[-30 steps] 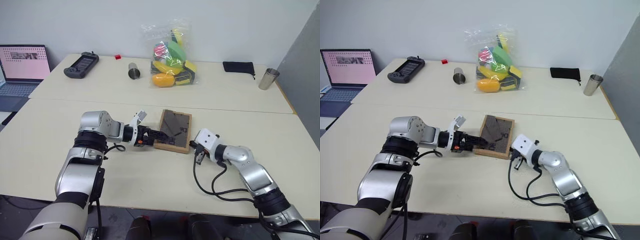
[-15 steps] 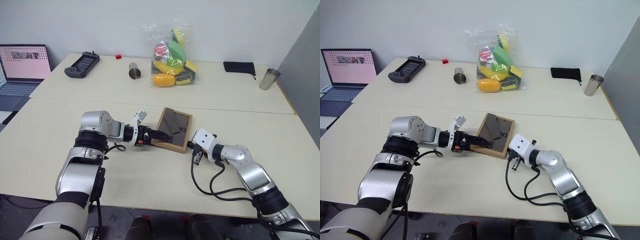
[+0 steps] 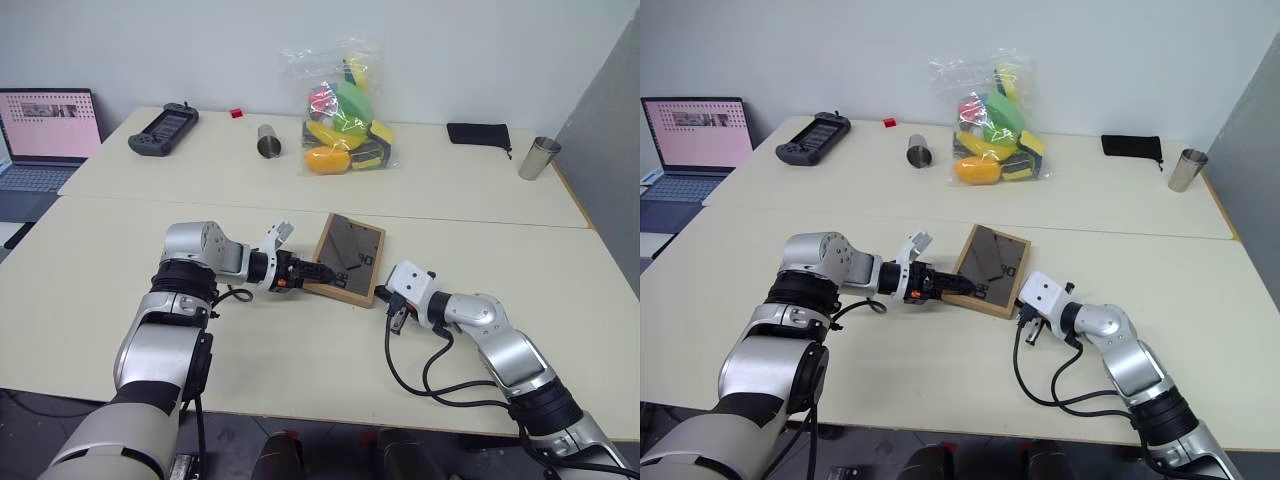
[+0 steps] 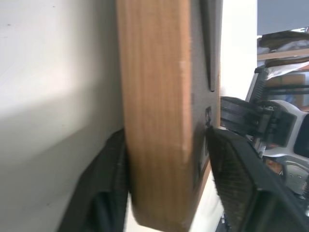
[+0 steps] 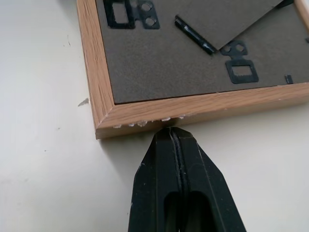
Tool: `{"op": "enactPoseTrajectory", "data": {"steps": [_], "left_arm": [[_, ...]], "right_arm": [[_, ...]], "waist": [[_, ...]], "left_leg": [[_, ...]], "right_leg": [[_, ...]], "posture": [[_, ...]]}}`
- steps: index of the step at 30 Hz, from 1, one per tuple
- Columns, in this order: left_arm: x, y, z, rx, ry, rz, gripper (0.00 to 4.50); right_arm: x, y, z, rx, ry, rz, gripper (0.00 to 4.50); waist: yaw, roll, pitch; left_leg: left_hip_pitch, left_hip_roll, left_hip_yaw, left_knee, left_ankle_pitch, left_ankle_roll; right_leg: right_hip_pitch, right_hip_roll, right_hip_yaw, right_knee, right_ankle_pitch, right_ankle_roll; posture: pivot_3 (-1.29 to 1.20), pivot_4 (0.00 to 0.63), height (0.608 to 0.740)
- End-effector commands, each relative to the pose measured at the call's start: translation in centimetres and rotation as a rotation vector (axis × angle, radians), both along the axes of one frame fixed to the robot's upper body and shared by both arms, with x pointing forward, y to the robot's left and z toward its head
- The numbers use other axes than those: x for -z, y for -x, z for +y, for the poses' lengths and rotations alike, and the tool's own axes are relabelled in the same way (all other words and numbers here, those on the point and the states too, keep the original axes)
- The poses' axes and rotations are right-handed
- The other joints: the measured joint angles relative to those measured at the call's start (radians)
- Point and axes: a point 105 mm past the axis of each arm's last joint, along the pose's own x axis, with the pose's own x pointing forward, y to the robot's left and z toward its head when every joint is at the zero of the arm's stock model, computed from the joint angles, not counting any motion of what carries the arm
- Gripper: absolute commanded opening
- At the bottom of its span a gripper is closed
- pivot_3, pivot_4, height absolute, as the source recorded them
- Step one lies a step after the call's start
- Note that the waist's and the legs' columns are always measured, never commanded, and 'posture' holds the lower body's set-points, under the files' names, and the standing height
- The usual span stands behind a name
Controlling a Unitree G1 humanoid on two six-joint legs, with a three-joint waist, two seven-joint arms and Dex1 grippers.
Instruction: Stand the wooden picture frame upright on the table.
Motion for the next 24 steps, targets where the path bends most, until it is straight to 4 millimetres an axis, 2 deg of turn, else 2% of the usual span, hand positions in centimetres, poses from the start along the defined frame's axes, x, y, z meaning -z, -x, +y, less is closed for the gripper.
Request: {"op": "enactPoseTrajectory", "data": {"steps": [1, 4, 15, 19, 24], "left_arm": [[-0.5, -0.1, -0.2, 0.008, 0.001, -0.02, 1.65], [-0.7, -0.2, -0.1, 0.003, 0.012, -0.022, 1.35], [-1.1, 0.3, -0.4, 0.032, 0.036, -0.022, 1.33], [-1.6, 1.0, -0.5, 0.1, 0.049, -0.065, 1.33], [-2.1, 0.8, 0.3, 0.141, 0.006, -0.184, 1.33]], "right_arm": [[-1.6, 0.2, 0.1, -0.009, -0.023, -0.049, 0.0], [-1.6, 0.2, 0.0, -0.007, -0.025, -0.047, 0.0], [-1.6, 0.3, -0.1, -0.006, -0.021, -0.049, 0.0], [-1.6, 0.2, -0.9, 0.003, 0.002, -0.058, 0.0], [-2.9, 0.6, -2.6, -0.008, 0.03, -0.066, 0.0]], "waist": [[0.0, 0.0, 0.0], [0.0, 0.0, 0.0], [0.0, 0.0, 0.0], [0.0, 0.0, 0.0], [0.001, 0.0, 0.0]], "left_leg": [[0.0, 0.0, 0.0, 0.0, 0.0, 0.0], [0.0, 0.0, 0.0, 0.0, 0.0, 0.0], [0.0, 0.0, 0.0, 0.0, 0.0, 0.0], [0.0, 0.0, 0.0, 0.0, 0.0, 0.0], [-0.001, 0.0, 0.001, -0.002, 0.0, 0.0]], "right_leg": [[0.0, 0.0, 0.0, 0.0, 0.0, 0.0], [0.0, 0.0, 0.0, 0.0, 0.0, 0.0], [0.0, 0.0, 0.0, 0.0, 0.0, 0.0], [0.0, 0.0, 0.0, 0.0, 0.0, 0.0], [-0.001, 0.0, 0.0, -0.001, 0.0, 0.0]], "posture": [[0.0, 0.15, 0.74], [0.0, 0.15, 0.74], [0.0, 0.15, 0.74], [0.0, 0.15, 0.74], [0.0, 0.15, 0.74]]}}
